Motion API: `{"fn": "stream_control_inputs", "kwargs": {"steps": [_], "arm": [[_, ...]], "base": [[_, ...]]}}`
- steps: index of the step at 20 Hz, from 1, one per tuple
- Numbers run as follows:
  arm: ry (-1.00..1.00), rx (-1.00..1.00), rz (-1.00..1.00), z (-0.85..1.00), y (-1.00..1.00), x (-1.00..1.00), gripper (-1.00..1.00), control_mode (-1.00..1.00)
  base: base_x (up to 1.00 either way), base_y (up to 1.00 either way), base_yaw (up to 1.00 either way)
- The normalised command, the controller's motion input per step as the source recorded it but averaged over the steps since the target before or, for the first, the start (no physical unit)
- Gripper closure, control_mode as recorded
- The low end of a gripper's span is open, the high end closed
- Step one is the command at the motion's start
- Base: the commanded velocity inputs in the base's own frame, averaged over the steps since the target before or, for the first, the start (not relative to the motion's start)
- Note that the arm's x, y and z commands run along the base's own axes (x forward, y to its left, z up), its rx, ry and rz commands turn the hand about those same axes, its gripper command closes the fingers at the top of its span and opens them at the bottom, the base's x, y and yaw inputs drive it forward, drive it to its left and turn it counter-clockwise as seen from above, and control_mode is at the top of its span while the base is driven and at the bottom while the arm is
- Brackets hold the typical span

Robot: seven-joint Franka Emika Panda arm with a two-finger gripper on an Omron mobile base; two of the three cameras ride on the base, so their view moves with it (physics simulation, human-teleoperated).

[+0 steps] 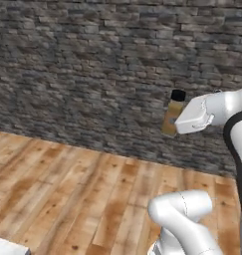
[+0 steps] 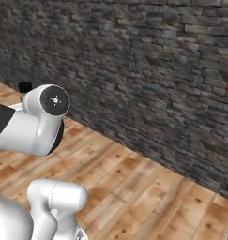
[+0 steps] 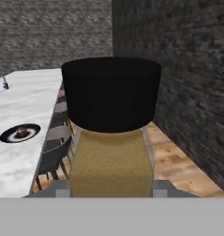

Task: Take the cinnamon bottle from the cabinet and place it on the dining table, next to the plate with the cupcake. Then take the chocolate from the dining counter and place it on the cupcake plate.

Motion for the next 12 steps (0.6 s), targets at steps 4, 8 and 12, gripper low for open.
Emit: {"fn": "stream_control_inputs", "kwargs": {"steps": [4,8,12], "arm": [[0.00,0.00,0.00,0.00,0.00,0.00,1.00,1.00],[0.00,0.00,0.00,0.00,0.00,0.00,1.00,1.00],[0.00,0.00,0.00,0.00,0.00,0.00,1.00,1.00]], "base": [[0.55,0.00,0.63],[0.59,-0.02,0.60],[0.63,-0.07,0.52]]}}
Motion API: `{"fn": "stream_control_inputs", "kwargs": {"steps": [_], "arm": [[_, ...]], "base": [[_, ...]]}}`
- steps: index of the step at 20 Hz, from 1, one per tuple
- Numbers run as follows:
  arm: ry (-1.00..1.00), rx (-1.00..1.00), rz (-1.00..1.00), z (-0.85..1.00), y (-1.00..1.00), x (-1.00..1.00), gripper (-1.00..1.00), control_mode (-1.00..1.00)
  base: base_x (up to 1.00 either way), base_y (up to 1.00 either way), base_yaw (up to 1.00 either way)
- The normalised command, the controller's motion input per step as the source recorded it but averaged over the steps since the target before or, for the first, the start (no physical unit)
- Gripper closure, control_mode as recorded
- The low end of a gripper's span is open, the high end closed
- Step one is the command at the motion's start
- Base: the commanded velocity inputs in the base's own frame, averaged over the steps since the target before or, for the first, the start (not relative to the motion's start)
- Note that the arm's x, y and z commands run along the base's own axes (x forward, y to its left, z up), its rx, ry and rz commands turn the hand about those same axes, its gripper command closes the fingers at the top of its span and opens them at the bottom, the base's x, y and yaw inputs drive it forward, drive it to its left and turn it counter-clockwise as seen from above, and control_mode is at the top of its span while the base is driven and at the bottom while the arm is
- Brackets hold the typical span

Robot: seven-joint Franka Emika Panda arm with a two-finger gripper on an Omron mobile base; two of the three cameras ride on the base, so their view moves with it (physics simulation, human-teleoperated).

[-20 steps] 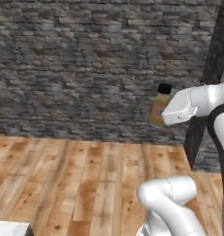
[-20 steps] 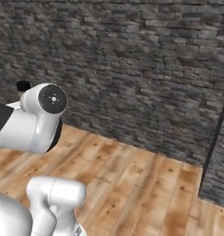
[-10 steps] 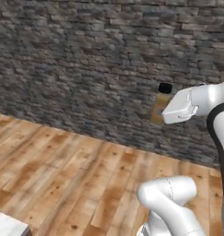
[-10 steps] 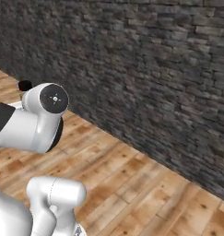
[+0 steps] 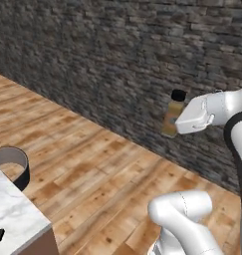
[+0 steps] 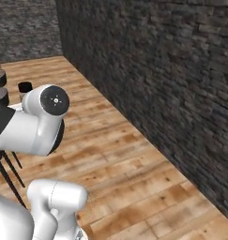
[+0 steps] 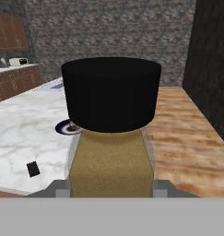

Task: Take the cinnamon bottle from the cabinet and place it on the dining table, next to the plate with the cupcake. Then take the chocolate from the dining counter and place it on the cupcake plate.

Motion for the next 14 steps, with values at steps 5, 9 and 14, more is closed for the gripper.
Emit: {"fn": "stream_control_inputs", "kwargs": {"steps": [5,9,14], "arm": [[0.00,0.00,0.00,0.00,0.00,0.00,1.00,1.00],[0.00,0.00,0.00,0.00,0.00,0.00,1.00,1.00],[0.00,0.00,0.00,0.00,0.00,0.00,1.00,1.00]], "base": [[0.68,-0.18,0.35],[0.69,-0.19,0.31],[0.65,-0.12,0.43]]}}
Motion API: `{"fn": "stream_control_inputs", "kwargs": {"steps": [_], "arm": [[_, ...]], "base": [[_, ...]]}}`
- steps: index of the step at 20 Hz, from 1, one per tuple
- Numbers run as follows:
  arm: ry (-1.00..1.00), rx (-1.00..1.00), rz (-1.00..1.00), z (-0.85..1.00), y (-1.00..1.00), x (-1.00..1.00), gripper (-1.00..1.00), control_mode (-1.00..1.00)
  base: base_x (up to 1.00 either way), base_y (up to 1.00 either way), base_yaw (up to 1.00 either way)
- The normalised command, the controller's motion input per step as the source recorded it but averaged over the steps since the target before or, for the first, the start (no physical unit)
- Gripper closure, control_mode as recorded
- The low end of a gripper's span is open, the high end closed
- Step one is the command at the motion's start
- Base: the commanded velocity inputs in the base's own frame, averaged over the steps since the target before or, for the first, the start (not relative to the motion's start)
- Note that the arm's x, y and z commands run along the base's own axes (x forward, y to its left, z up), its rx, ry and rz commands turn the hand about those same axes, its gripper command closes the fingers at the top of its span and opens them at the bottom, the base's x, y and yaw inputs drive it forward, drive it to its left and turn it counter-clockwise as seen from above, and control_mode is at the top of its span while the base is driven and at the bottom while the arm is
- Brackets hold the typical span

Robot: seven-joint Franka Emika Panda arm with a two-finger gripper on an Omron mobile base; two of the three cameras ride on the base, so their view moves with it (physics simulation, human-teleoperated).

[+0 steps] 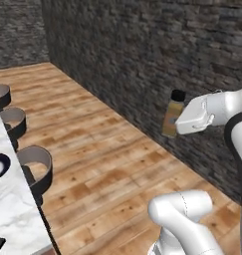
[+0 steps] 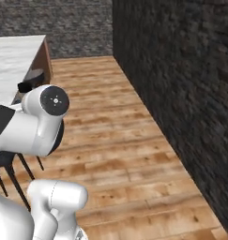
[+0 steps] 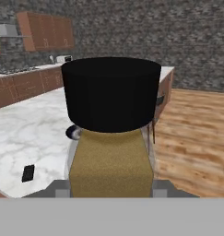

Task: Take the cinnamon bottle from the cabinet and place it on the dining table, next to the plate with the cupcake. Then take the chocolate from the dining counter and place it on the cupcake plate.

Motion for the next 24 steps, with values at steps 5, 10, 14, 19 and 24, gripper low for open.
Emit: {"fn": "stream_control_inputs", "kwargs": {"steps": [5,10,14,19,24], "arm": [[0.00,0.00,0.00,0.00,0.00,0.00,1.00,1.00],[0.00,0.00,0.00,0.00,0.00,0.00,1.00,1.00],[0.00,0.00,0.00,0.00,0.00,0.00,1.00,1.00],[0.00,0.00,0.00,0.00,0.00,0.00,1.00,1.00],[0.00,0.00,0.00,0.00,0.00,0.00,1.00,1.00]], "base": [[0.66,-0.10,0.43],[0.69,-0.12,0.39],[0.61,-0.11,0.43],[0.50,-0.10,0.50],[0.36,-0.12,0.54]]}}
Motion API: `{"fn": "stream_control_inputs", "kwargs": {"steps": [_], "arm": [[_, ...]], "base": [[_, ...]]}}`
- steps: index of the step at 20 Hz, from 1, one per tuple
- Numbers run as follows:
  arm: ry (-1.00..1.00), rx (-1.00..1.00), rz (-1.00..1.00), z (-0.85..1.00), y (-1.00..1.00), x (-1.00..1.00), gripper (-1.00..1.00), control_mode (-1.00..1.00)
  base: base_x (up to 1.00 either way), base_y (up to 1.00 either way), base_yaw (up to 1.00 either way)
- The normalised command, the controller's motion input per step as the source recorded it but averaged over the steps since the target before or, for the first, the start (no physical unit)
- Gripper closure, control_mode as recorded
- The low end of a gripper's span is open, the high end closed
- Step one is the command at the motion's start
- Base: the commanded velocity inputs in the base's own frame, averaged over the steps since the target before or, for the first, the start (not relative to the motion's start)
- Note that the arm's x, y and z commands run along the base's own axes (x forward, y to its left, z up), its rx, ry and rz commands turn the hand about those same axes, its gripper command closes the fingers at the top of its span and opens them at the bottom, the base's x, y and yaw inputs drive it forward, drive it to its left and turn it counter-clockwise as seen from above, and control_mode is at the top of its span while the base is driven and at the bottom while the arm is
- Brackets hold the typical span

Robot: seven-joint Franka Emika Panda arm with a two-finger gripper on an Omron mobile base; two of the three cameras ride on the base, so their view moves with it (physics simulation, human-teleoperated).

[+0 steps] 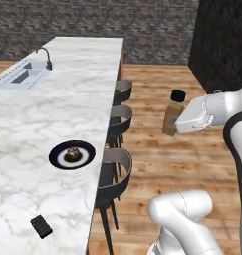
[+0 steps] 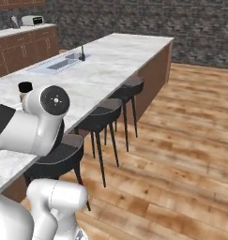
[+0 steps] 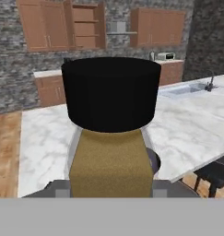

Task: Take the cinnamon bottle from the cabinet and place it on the dining table, next to the plate with the cupcake. Then take the chocolate from the dining counter and place it on the cupcake plate.

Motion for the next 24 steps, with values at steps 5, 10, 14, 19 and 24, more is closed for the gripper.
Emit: {"fn": "stream_control_inputs", "kwargs": {"steps": [5,10,14,19,24], "arm": [[0.00,0.00,0.00,0.00,0.00,0.00,1.00,1.00],[0.00,0.00,0.00,0.00,0.00,0.00,1.00,1.00],[0.00,0.00,0.00,0.00,0.00,0.00,1.00,1.00],[0.00,0.00,0.00,0.00,0.00,0.00,1.00,1.00],[0.00,0.00,0.00,0.00,0.00,0.00,1.00,1.00]], "base": [[0.27,-0.17,0.49],[0.27,-0.21,0.46],[0.32,-0.27,0.35],[0.31,-0.32,0.28],[0.33,-0.39,0.21]]}}
